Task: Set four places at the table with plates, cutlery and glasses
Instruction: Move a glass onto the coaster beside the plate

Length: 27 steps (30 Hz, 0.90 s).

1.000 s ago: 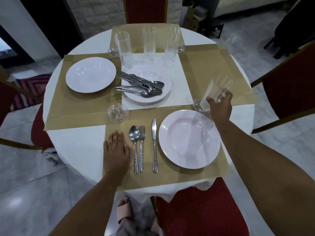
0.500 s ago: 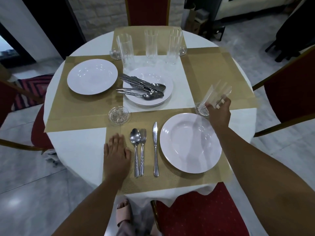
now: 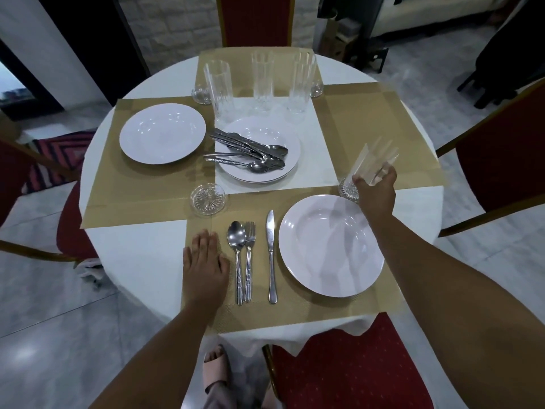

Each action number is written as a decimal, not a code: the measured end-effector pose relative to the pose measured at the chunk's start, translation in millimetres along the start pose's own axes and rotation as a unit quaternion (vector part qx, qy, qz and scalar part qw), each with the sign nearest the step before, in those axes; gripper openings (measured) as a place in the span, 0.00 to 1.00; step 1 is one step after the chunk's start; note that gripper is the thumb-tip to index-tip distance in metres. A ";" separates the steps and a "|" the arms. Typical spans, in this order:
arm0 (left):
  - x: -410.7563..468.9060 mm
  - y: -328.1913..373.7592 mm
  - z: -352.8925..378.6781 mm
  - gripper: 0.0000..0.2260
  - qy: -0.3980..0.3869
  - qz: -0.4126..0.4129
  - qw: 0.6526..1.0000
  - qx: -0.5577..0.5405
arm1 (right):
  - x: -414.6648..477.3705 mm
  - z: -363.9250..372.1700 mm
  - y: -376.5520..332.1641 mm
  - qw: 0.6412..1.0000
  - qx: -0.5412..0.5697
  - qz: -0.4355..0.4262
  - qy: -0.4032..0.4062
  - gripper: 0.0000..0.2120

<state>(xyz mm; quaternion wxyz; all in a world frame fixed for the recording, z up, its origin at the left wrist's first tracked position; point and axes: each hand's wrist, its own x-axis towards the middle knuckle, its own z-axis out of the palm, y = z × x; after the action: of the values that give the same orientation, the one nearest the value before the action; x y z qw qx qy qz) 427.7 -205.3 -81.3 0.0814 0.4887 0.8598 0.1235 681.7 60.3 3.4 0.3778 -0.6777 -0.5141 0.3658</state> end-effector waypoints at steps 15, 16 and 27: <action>1.0 -2.3 -56.5 0.26 -0.125 -0.023 0.990 0.063 | -143.1 42.2 0.5 0.882 -0.398 -0.193 -0.161 0.26; -0.8 -5.0 -60.9 0.26 -0.129 -0.023 0.989 0.071 | -150.8 47.3 -1.0 0.871 -0.411 -0.198 -0.184 0.26; 14.9 -88.9 -111.6 0.27 -0.124 -0.076 0.987 0.063 | -229.5 146.3 -36.5 0.845 -0.387 -0.219 -0.295 0.22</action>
<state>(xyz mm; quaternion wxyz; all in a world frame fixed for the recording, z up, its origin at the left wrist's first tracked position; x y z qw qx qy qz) 318.1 -251.0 -0.9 0.1652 0.4376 0.8839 0.0007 490.2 -136.3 -4.9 -0.0149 -0.4983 -0.8365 0.2274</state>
